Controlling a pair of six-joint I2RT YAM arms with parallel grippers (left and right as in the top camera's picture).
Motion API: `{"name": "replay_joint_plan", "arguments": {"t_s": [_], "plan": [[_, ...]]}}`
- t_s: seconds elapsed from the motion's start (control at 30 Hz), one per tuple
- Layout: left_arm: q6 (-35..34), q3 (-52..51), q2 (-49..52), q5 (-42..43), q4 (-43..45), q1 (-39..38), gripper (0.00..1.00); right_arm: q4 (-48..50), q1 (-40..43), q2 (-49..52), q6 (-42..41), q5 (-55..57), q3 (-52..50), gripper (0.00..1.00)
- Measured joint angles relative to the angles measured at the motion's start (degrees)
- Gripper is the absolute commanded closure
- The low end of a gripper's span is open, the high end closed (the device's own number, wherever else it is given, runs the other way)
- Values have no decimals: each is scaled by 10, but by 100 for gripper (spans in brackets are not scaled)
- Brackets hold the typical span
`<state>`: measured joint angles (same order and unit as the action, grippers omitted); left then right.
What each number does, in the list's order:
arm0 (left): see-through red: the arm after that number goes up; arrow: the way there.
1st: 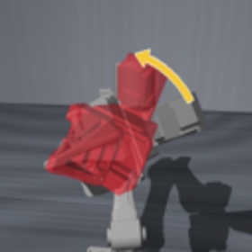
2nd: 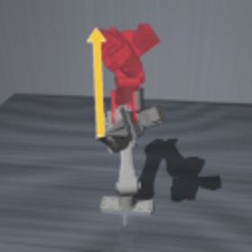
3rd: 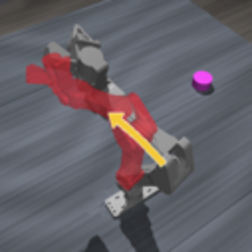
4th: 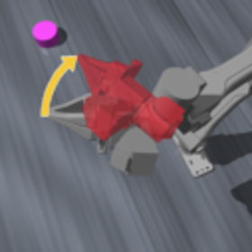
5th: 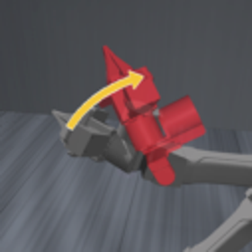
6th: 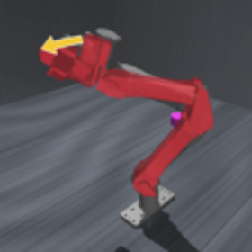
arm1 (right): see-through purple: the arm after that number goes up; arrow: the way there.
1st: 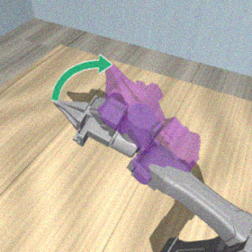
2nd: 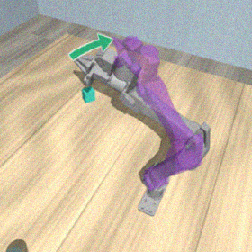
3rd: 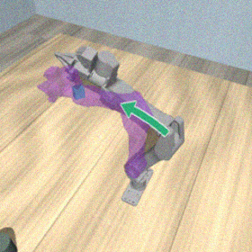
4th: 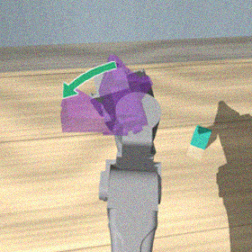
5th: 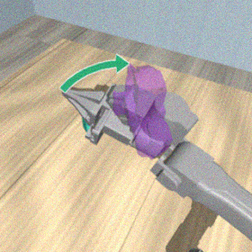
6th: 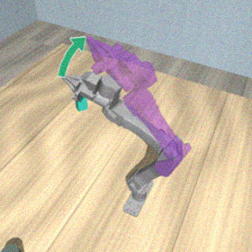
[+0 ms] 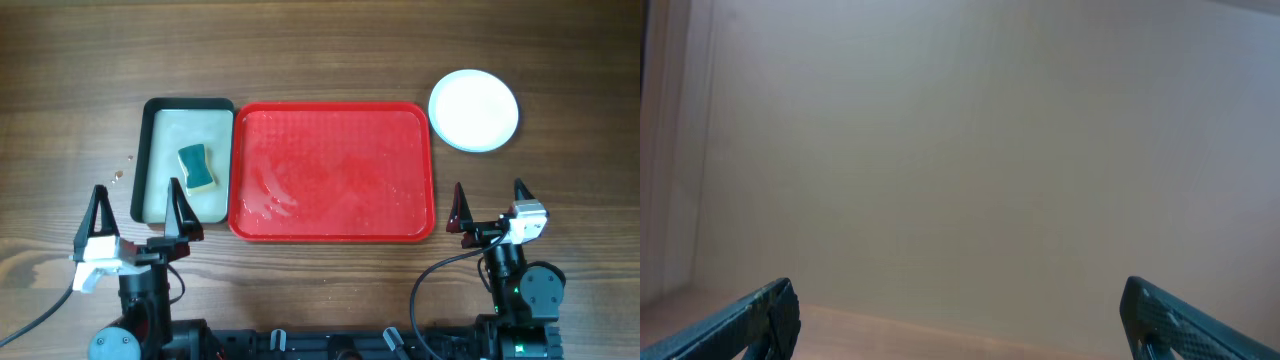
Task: Clean dirty plates on tray and stack at the side
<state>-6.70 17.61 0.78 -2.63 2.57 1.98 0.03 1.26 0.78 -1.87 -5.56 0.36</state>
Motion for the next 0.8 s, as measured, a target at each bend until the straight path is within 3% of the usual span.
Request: {"name": "replay_joint_plan", "arguments": {"t_s": [0.8], "plan": [[-62, -163, 0, 2, 140, 0, 0, 0, 0, 0, 0, 0, 0, 0]]}}
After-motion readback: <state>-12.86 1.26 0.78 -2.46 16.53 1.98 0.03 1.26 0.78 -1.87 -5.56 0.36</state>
